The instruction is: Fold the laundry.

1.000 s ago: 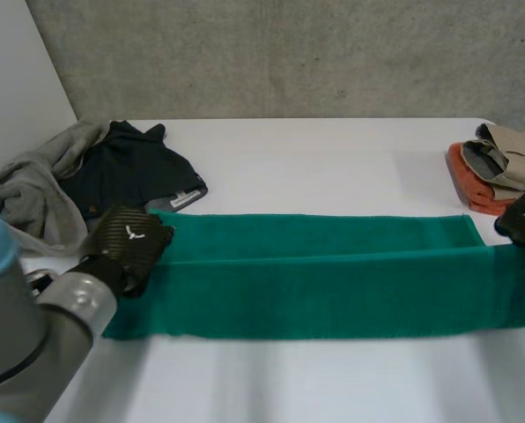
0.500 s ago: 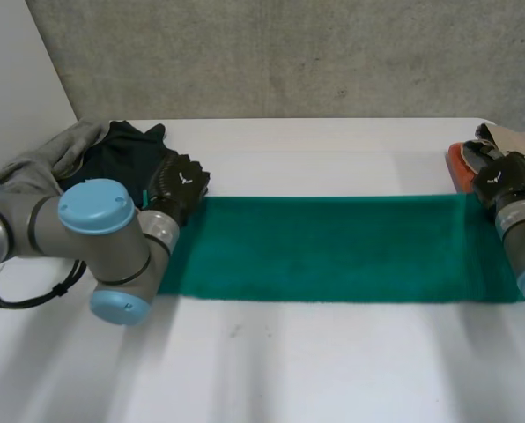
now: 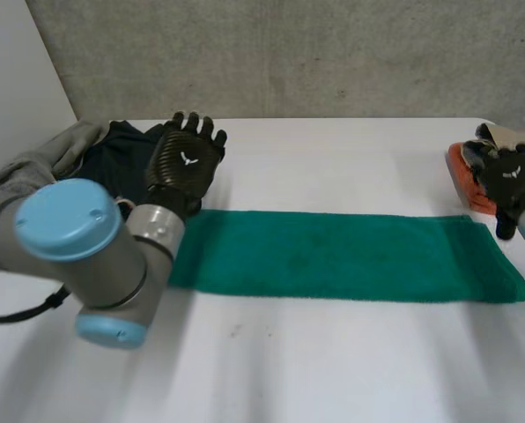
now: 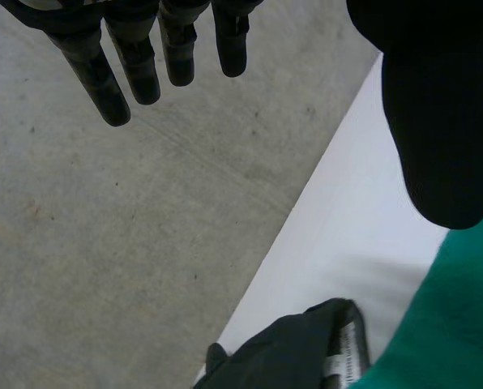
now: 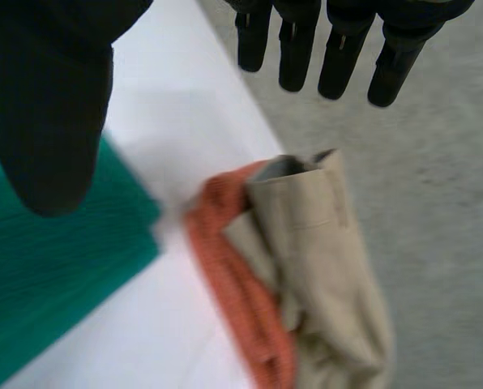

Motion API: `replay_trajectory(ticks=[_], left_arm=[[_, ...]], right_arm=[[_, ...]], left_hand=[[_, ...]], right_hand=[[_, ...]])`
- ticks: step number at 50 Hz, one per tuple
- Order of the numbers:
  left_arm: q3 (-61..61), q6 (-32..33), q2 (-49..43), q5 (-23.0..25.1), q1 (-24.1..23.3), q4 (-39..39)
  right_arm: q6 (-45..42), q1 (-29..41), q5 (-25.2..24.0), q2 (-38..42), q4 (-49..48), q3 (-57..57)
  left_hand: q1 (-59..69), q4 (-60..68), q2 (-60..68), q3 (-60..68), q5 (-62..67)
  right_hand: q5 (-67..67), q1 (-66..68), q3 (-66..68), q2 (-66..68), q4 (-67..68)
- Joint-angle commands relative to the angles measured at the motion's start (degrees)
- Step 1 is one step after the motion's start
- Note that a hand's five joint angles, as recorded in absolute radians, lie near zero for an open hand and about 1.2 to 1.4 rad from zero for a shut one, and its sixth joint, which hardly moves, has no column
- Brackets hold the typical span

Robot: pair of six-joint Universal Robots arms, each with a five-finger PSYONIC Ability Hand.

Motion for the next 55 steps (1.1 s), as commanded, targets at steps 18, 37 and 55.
replay_trajectory(ticks=[18,37,55], left_arm=[[-12.3,-11.5,7.0,0.5,0.1,0.4],[-15.9,-11.9,13.5,0.1,0.7,0.4],[-16.4,-11.9,14.9,0.1,0.2,0.3]], right_arm=[[-1.3,-9.6,-8.1,6.1,-2.5,9.4],[-18.0,-14.8,3.8,-1.8,-10.0,3.6],[-9.2,35.4,-12.2,5.0,-20.0,6.3]], left_hand=[[-0.9,-1.6,-1.8,-2.1,-2.8],[-0.9,-1.6,-1.8,-2.1,-2.8],[-0.9,-1.6,-1.8,-2.1,-2.8]], right_hand=[[26.6,27.2,26.9,27.0,26.9],[61.5,62.2,61.9,62.0,61.9],[61.5,62.2,61.9,62.0,61.9]])
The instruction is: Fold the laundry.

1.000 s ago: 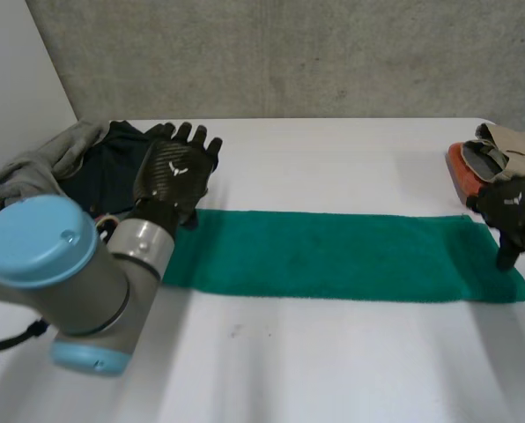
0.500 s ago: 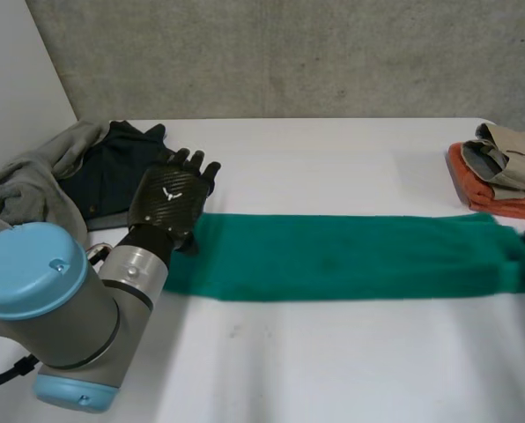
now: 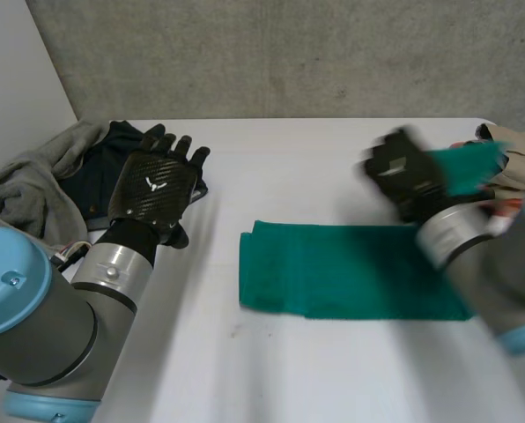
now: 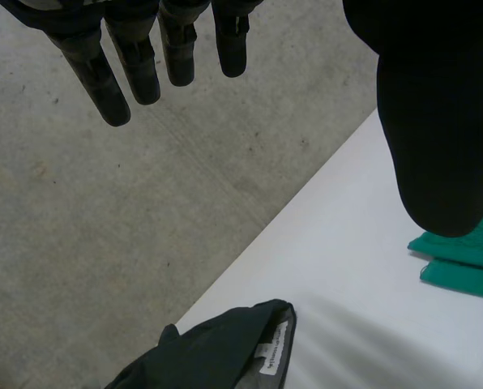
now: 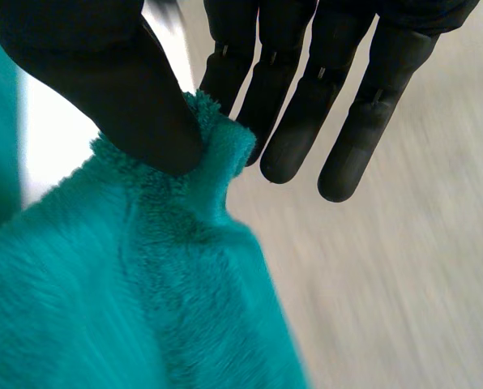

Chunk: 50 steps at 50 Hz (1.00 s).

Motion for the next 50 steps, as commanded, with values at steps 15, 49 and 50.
replay_trajectory(ticks=[15,49,50], left_arm=[[1.7,0.0,-0.9,0.4,-2.4,0.2],[1.3,0.2,0.3,-0.2,-5.4,-0.3],[1.2,0.2,0.5,-0.2,-5.3,-0.3]], right_arm=[[16.1,5.3,-2.0,-0.3,1.5,4.8],[12.2,7.7,5.3,0.2,6.3,1.6],[12.2,9.5,5.2,0.3,5.7,1.5]], left_hand=[[-0.9,-1.6,-1.8,-2.1,-2.8],[-0.9,-1.6,-1.8,-2.1,-2.8],[-0.9,-1.6,-1.8,-2.1,-2.8]], right_hand=[[-56.8,-54.2,-58.5,-57.7,-58.8],[13.2,15.8,11.5,12.3,11.2],[13.2,15.8,11.5,12.3,11.2]])
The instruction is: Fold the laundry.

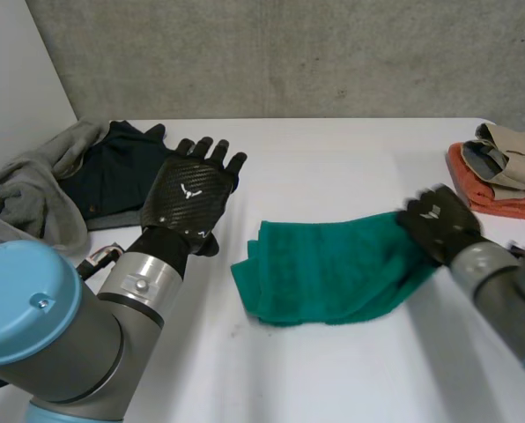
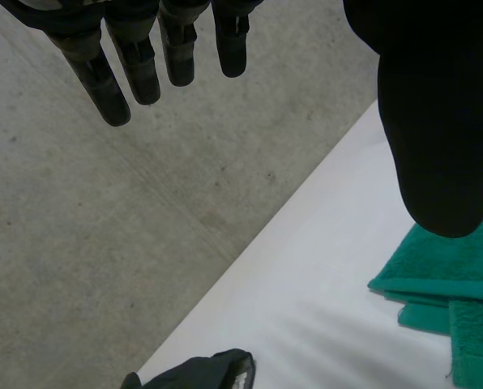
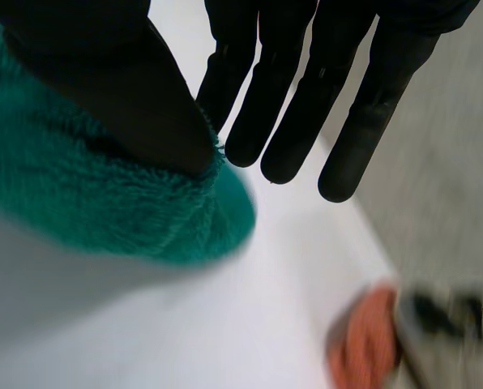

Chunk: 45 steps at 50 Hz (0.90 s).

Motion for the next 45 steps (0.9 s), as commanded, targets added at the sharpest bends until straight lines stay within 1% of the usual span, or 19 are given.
replay_trajectory(ticks=[1,2,4,8,9,10,11,12,13,14,17,18,21,25,30,35,38,40,45], left_arm=[[-1.3,0.0,2.5,-0.2,0.8,-0.2],[-1.3,0.0,2.6,-0.2,1.1,-0.2],[-1.4,0.0,2.7,-0.2,1.6,-0.3],[-1.3,-0.5,2.7,-0.2,2.1,-0.4],[-0.8,-1.3,2.7,-0.2,2.1,-0.4],[-0.6,-1.8,2.7,-0.2,2.0,-0.5],[-0.2,-2.4,2.7,-0.2,2.0,-0.5],[0.3,-3.9,2.7,-0.2,2.0,-0.5],[0.9,-4.8,2.7,-0.2,1.8,-0.6],[1.6,-5.9,2.4,-0.2,1.7,-0.6],[4.9,-9.9,1.2,0.0,1.5,-1.5],[5.8,-10.9,0.6,0.1,1.4,-2.0],[11.2,-14.4,-3.5,0.3,-0.8,-4.8],[18.3,-17.6,-9.3,0.5,-4.3,-8.9],[26.8,-19.5,-18.0,0.5,-6.8,-14.7],[34.8,-20.5,-27.1,0.0,-8.2,-20.8],[37.1,-20.5,-29.9,-0.6,-8.5,-24.0],[38.0,-20.2,-31.7,-3.1,-8.5,-27.3],[37.7,-19.8,-33.0,-10.0,-8.6,-30.7]], right_arm=[[1.4,17.3,-0.2,0.4,-5.5,-3.0],[1.4,20.8,-1.7,1.7,-6.7,-2.8],[1.3,23.6,-3.8,3.9,-7.3,-2.7],[1.8,26.5,-5.2,7.8,-6.8,-3.3],[2.1,26.5,-5.3,7.8,-6.6,-3.3],[4.2,26.4,-5.7,7.8,-6.7,-3.0],[5.9,26.6,-5.9,7.8,-6.8,-2.8],[8.0,26.4,-6.0,7.7,-7.0,-2.7],[10.3,26.1,-6.2,7.2,-7.1,-2.7],[15.3,24.4,-6.3,5.5,-7.1,-3.0],[23.1,19.0,-5.8,1.6,-6.3,-3.5],[27.8,15.5,-5.9,-0.6,-6.1,-3.5],[36.0,10.6,-6.0,-2.3,-4.6,-3.5],[41.5,7.0,-6.3,-2.3,0.3,-4.7],[42.0,4.7,-6.2,-0.7,7.5,-8.1],[42.0,3.6,-6.2,5.7,12.2,-12.5],[41.9,3.8,-6.7,8.9,14.7,-15.4],[41.8,4.1,-7.5,10.3,15.7,-16.3],[40.1,4.3,-11.2,14.9,17.1,-19.0]], left_hand=[[-0.9,-1.6,-1.8,-2.1,-2.8],[-0.9,-1.6,-1.8,-2.1,-2.8],[-0.9,-1.6,-1.8,-2.1,-2.8],[-0.9,-1.6,-1.8,-2.1,-2.8],[-0.9,-1.6,-1.8,-2.1,-2.8],[-0.9,-1.6,-1.8,-2.1,-2.8],[-0.9,-1.6,-1.8,-2.1,-2.8],[-0.7,-1.4,-1.6,-1.9,-2.6],[-0.5,-1.2,-1.4,-1.8,-2.5],[-0.5,-1.2,-1.4,-1.8,-2.5],[-0.5,-1.2,-1.4,-1.8,-2.5],[-0.5,-1.2,-1.4,-1.8,-2.5],[-0.5,-1.2,-1.4,-1.8,-2.5],[-0.5,-1.2,-1.4,-1.8,-2.5],[-0.3,-1.1,-1.3,-1.6,-2.3],[1.5,0.8,0.6,0.2,-0.5],[2.5,1.8,1.6,1.3,0.6],[2.5,1.8,1.6,1.3,0.6],[1.9,1.1,0.9,0.6,-0.1]], right_hand=[[12.4,18.0,11.7,12.0,11.4],[12.4,18.0,11.7,12.0,11.4],[12.4,18.0,11.7,12.0,11.4],[12.4,18.0,11.7,12.0,11.4],[-0.2,5.4,-0.9,-0.6,-1.2],[-30.3,-24.7,-31.0,-30.7,-31.3],[-41.6,-36.0,-42.2,-42.0,-42.6],[-46.6,-40.9,-47.2,-46.9,-47.6],[-46.6,-40.9,-47.2,-47.0,-47.6],[-48.1,-42.4,-48.7,-48.5,-49.1],[-54.7,-49.0,-55.3,-55.0,-55.7],[-57.6,-52.0,-58.3,-58.0,-58.6],[-57.6,-52.0,-58.3,-58.0,-58.6],[-57.6,-52.0,-58.3,-58.0,-58.6],[-57.6,-51.9,-58.2,-57.9,-58.6],[-57.4,-51.7,-58.0,-57.7,-58.4],[-57.6,-52.0,-58.3,-58.0,-58.6],[-57.6,-52.0,-58.3,-58.0,-58.6],[-57.6,-52.0,-58.3,-58.0,-58.6]])
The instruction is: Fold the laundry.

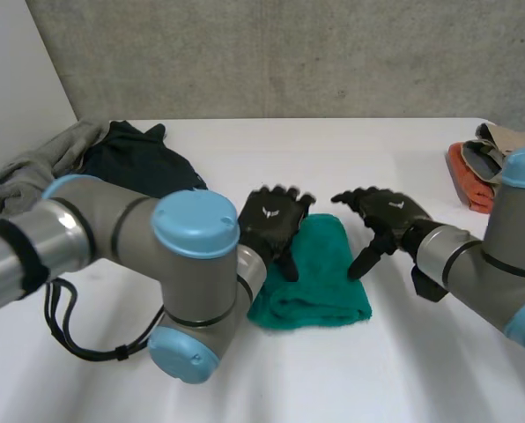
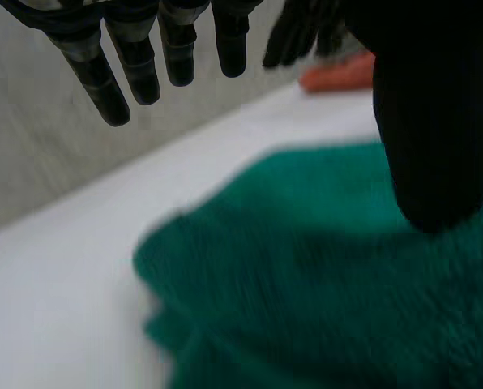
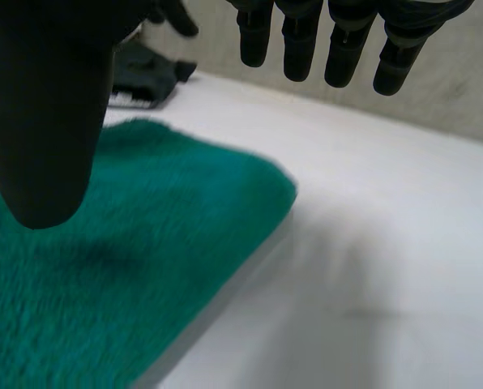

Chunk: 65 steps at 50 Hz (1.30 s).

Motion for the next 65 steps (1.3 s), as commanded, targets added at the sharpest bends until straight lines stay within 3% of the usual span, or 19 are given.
replay_trajectory(ticks=[1,6,11,21,26,32,36,40,47,50,65], left_arm=[[0.3,0.8,-2.5,-8.2,0.0,-5.4],[-1.4,5.0,-2.5,-11.2,-0.4,-6.4],[-2.7,9.3,-1.8,-10.9,-0.7,-6.4],[-2.9,9.7,8.8,-10.4,-2.7,-6.3],[-4.0,9.6,14.2,-6.6,-2.1,-6.2],[-7.6,9.5,19.1,2.1,1.2,-6.0],[-10.0,8.1,21.2,10.7,3.9,-6.0],[-10.7,5.7,21.6,13.7,5.5,-6.0],[-10.7,2.5,21.1,13.9,6.3,-5.9],[-10.7,2.3,20.8,13.9,6.3,-5.7],[-11.1,2.2,20.7,13.9,6.9,-5.3]], right_arm=[[-2.4,0.5,-4.3,5.8,1.9,-3.5],[-7.4,0.8,-3.7,8.4,1.9,-3.9],[-14.8,1.4,1.2,9.3,2.0,-4.5],[-19.7,4.4,5.4,1.8,0.3,-0.8],[-20.2,6.2,5.3,-9.2,-10.1,10.5],[-20.8,9.9,5.0,-13.8,-22.2,23.3],[-21.0,12.3,4.8,-13.2,-28.2,29.5],[-21.0,13.1,4.8,-8.5,-31.2,30.3],[-26.3,13.1,5.6,-2.0,-34.1,26.9],[-27.5,13.1,5.5,-0.9,-36.5,25.4],[-28.1,13.1,5.9,4.7,-37.3,18.1]], left_hand=[[1.5,0.9,0.7,0.4,-0.3],[1.5,0.9,0.7,0.4,-0.3],[1.2,0.6,0.4,0.1,-0.6],[-1.1,-1.7,-1.8,-2.1,-2.8],[-1.1,-1.7,-1.8,-2.1,-2.8],[-1.1,-1.7,-1.8,-2.1,-2.8],[-1.1,-1.7,-1.8,-2.1,-2.8],[-0.8,-1.5,-1.6,-1.9,-2.6],[-0.8,-1.5,-1.6,-1.9,-2.6],[-0.7,-1.3,-1.5,-1.8,-2.5],[-0.5,-1.1,-1.3,-1.6,-2.3]], right_hand=[[-2.9,-3.9,-2.3,-2.6,-2.4],[-2.9,-3.9,-2.3,-2.6,-2.4],[-2.9,-3.9,-2.3,-2.6,-2.4],[-2.9,-3.9,-2.3,-2.6,-2.4],[-2.9,-3.9,-2.3,-2.6,-2.4],[-2.9,-3.9,-2.3,-2.6,-2.4],[-2.9,-3.9,-2.3,-2.6,-2.4],[-2.9,-3.9,-2.3,-2.6,-2.4],[-2.9,-3.9,-2.3,-2.6,-2.4],[5.7,4.7,6.3,6.0,6.2],[12.6,11.6,13.3,12.9,13.1]])
